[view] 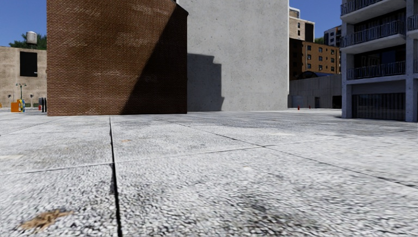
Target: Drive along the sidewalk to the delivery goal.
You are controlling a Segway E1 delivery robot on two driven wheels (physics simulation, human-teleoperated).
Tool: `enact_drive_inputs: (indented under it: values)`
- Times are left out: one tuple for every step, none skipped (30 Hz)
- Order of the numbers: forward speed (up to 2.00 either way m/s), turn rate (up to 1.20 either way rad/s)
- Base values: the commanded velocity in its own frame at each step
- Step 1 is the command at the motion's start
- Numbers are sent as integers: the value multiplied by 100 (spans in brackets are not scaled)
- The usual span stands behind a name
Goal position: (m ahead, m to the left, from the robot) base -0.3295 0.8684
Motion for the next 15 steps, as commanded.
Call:
enact_drive_inputs:
  values:
    - [0, 0]
    - [0, 0]
    - [0, 0]
    - [0, 0]
    - [0, 0]
    - [0, 0]
    - [0, 0]
    - [0, 0]
    - [0, 0]
    - [0, 0]
    - [0, 0]
    - [0, 0]
    - [0, 0]
    - [0, 0]
    - [0, 0]
